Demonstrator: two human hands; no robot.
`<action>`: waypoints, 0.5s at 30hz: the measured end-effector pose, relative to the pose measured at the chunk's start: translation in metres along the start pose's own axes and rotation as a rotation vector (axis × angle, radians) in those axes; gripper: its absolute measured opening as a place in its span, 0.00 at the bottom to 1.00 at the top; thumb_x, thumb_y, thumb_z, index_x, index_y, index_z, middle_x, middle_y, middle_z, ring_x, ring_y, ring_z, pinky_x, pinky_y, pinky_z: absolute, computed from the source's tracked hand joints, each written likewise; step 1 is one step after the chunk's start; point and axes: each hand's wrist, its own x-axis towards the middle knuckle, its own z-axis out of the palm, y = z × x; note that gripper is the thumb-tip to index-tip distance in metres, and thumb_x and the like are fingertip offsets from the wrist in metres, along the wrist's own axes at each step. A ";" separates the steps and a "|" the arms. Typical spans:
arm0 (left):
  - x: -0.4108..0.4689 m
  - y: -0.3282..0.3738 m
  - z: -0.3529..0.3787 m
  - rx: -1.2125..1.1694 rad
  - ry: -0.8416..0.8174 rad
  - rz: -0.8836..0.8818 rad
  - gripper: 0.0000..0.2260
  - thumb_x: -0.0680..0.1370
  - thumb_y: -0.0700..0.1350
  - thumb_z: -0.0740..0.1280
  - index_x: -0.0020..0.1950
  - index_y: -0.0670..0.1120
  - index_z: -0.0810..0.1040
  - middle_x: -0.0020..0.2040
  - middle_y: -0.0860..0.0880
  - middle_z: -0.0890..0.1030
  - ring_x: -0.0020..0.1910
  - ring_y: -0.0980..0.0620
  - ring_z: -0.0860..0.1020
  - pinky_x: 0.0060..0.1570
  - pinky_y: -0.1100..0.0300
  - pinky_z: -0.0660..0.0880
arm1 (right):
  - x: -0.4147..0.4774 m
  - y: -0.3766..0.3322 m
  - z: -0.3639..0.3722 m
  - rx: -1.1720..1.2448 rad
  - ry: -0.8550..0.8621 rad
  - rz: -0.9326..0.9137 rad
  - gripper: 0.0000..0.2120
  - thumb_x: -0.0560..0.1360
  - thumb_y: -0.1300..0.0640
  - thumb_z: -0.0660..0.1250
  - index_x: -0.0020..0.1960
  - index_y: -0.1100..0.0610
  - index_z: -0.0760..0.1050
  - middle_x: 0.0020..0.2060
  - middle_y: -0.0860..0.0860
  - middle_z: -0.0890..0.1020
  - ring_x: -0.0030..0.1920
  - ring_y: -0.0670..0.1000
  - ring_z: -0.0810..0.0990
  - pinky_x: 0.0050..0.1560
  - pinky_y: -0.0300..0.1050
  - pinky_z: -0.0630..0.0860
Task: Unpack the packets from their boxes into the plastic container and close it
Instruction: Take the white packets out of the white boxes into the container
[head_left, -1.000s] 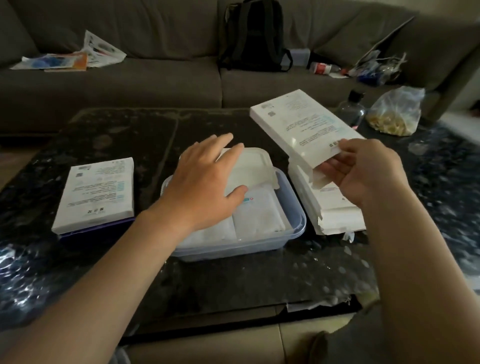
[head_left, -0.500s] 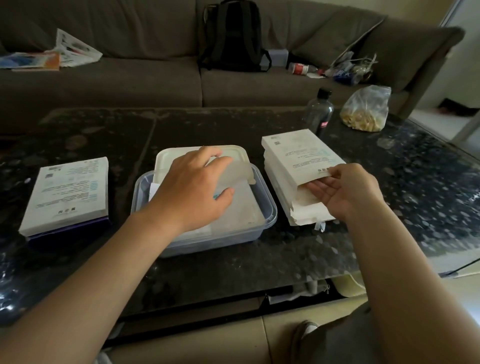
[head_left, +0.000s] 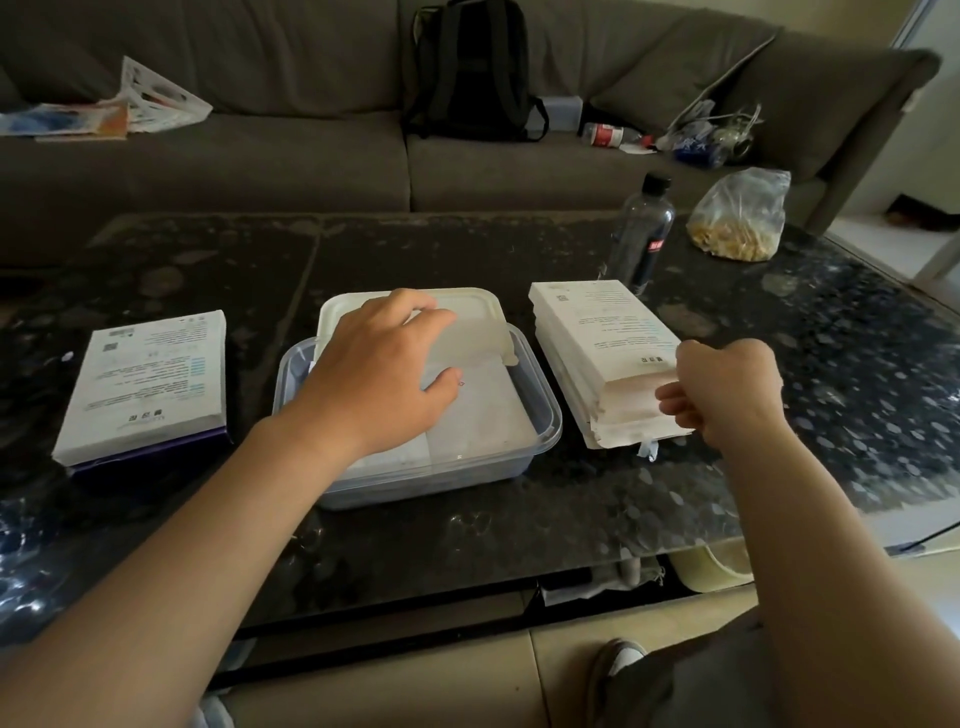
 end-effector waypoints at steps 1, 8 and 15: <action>0.000 -0.002 -0.001 0.002 0.001 -0.002 0.23 0.78 0.52 0.69 0.71 0.45 0.74 0.71 0.47 0.72 0.70 0.44 0.70 0.68 0.47 0.67 | 0.001 -0.001 0.000 -0.043 0.024 -0.029 0.11 0.74 0.60 0.60 0.44 0.66 0.78 0.31 0.58 0.85 0.27 0.53 0.81 0.28 0.43 0.73; -0.004 -0.013 -0.010 0.018 -0.006 -0.063 0.24 0.79 0.53 0.68 0.73 0.47 0.72 0.71 0.49 0.71 0.70 0.46 0.70 0.68 0.49 0.68 | -0.023 -0.029 0.019 -0.120 0.002 -0.287 0.11 0.76 0.59 0.60 0.44 0.63 0.80 0.33 0.55 0.85 0.27 0.51 0.83 0.27 0.43 0.77; -0.014 -0.044 -0.034 0.041 0.029 -0.281 0.25 0.79 0.54 0.68 0.74 0.51 0.70 0.72 0.51 0.69 0.70 0.47 0.68 0.66 0.49 0.70 | -0.067 -0.057 0.077 -0.149 -0.124 -0.517 0.10 0.80 0.54 0.65 0.41 0.56 0.77 0.33 0.54 0.83 0.34 0.54 0.84 0.38 0.53 0.85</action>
